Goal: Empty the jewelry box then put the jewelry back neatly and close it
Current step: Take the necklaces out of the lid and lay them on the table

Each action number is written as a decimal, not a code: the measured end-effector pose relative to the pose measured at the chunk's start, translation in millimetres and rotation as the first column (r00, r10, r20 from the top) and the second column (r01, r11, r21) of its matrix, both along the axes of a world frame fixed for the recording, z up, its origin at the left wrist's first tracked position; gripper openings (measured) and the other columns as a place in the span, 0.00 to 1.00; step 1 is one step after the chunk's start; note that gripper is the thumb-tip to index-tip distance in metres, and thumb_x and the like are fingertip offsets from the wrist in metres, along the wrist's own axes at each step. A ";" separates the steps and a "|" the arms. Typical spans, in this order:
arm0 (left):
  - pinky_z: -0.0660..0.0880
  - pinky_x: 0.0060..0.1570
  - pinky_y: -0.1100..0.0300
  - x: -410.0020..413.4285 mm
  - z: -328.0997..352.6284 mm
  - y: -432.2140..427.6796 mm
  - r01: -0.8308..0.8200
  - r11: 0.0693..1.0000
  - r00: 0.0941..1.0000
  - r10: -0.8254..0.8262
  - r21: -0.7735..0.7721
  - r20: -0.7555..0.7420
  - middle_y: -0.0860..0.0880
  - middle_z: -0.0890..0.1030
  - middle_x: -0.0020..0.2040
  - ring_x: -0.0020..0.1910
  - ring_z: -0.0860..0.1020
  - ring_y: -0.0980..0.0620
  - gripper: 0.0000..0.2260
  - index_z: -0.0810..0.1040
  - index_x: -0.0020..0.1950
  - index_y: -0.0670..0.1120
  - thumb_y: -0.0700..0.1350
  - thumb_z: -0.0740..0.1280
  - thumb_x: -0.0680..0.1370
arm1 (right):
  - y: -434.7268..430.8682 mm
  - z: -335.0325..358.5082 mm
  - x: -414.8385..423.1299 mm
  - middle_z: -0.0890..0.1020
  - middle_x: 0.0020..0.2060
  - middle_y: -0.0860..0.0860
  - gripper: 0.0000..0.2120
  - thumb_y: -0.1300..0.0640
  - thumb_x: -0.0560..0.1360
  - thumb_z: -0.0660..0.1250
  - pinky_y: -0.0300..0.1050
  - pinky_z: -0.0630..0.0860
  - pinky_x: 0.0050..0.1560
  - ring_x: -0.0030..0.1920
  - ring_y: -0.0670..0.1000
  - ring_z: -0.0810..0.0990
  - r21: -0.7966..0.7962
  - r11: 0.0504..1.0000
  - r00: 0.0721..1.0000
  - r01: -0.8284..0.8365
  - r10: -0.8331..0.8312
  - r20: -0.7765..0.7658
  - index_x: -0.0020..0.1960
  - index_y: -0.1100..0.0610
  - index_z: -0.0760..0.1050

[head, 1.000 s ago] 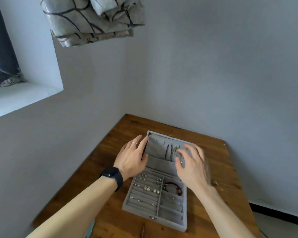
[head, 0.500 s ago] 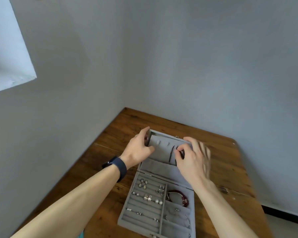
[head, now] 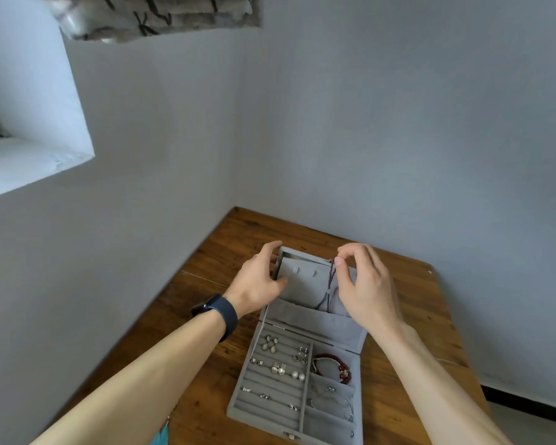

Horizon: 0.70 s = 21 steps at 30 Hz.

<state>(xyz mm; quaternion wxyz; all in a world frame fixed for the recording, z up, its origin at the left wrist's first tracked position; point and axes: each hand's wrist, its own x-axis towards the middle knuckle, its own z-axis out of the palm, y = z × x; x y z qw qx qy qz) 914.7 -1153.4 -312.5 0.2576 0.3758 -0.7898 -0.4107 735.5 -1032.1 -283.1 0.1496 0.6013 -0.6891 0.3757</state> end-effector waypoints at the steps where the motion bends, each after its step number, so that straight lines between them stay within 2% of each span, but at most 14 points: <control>1: 0.74 0.65 0.53 0.8 4.5 1.9 -0.001 1.000 1.000 0.001 -0.002 0.017 0.46 0.71 0.72 0.70 0.71 0.47 0.34 0.58 0.79 0.52 0.45 0.71 0.77 | 3.9 8.1 2.9 0.79 0.48 0.47 0.01 0.60 0.79 0.64 0.47 0.75 0.51 0.50 0.50 0.77 0.013 1.000 1.000 -0.011 0.011 0.023 0.50 0.54 0.73; 5: 0.68 0.61 0.60 4.7 33.1 14.4 -0.035 0.999 0.999 0.035 -0.002 -0.013 0.47 0.68 0.73 0.71 0.68 0.47 0.33 0.61 0.78 0.52 0.45 0.71 0.75 | 22.9 42.9 13.1 0.79 0.48 0.45 0.01 0.57 0.81 0.63 0.38 0.69 0.47 0.50 0.47 0.76 0.025 0.999 0.996 -0.038 0.036 0.080 0.50 0.52 0.72; 8: 0.67 0.58 0.61 6.8 59.6 33.6 0.023 1.000 0.998 -0.024 -0.013 -0.062 0.52 0.74 0.68 0.68 0.71 0.51 0.30 0.68 0.74 0.55 0.45 0.73 0.74 | 38.3 67.8 20.3 0.79 0.47 0.45 0.01 0.54 0.82 0.62 0.39 0.70 0.47 0.49 0.46 0.75 0.045 0.999 0.994 -0.028 0.023 0.104 0.51 0.49 0.71; 11: 0.69 0.57 0.63 9.0 87.4 61.6 0.115 0.991 0.990 -0.120 -0.062 -0.069 0.58 0.79 0.61 0.62 0.76 0.56 0.26 0.73 0.69 0.57 0.48 0.75 0.72 | 54.0 92.5 32.8 0.79 0.48 0.45 0.01 0.52 0.82 0.61 0.37 0.70 0.45 0.49 0.45 0.76 0.041 0.998 0.995 -0.039 0.035 0.096 0.51 0.47 0.69; 14: 0.70 0.54 0.69 13.3 114.7 92.2 0.153 0.974 0.981 -0.170 -0.164 -0.096 0.59 0.82 0.56 0.57 0.78 0.61 0.21 0.77 0.65 0.56 0.53 0.75 0.73 | 72.0 115.8 48.7 0.79 0.47 0.45 0.01 0.52 0.81 0.61 0.42 0.73 0.47 0.49 0.46 0.76 0.004 0.999 0.995 -0.046 0.045 0.084 0.51 0.47 0.69; 16: 0.71 0.48 0.75 19.0 131.1 112.1 0.130 0.965 0.977 -0.164 -0.228 -0.134 0.59 0.83 0.52 0.52 0.80 0.63 0.17 0.80 0.60 0.54 0.55 0.74 0.73 | 85.3 128.5 58.5 0.80 0.46 0.44 0.01 0.52 0.81 0.62 0.44 0.74 0.48 0.49 0.46 0.77 -0.007 0.999 0.996 -0.050 0.050 0.079 0.50 0.48 0.70; 18: 0.73 0.43 0.75 26.7 143.7 130.2 0.097 0.958 0.974 -0.148 -0.271 -0.174 0.59 0.84 0.46 0.45 0.80 0.65 0.10 0.81 0.52 0.54 0.55 0.74 0.74 | 98.7 137.3 67.2 0.80 0.45 0.43 0.02 0.52 0.81 0.62 0.44 0.74 0.47 0.48 0.46 0.77 0.001 0.999 0.995 -0.053 0.052 0.089 0.50 0.49 0.70; 21: 0.71 0.39 0.75 41.5 154.1 152.1 0.070 0.951 0.977 -0.127 -0.301 -0.172 0.59 0.83 0.39 0.40 0.80 0.66 0.04 0.81 0.44 0.55 0.53 0.73 0.76 | 124.5 142.0 82.4 0.80 0.43 0.42 0.02 0.53 0.81 0.63 0.37 0.72 0.42 0.44 0.41 0.77 0.003 0.997 0.989 -0.077 0.076 0.130 0.49 0.49 0.71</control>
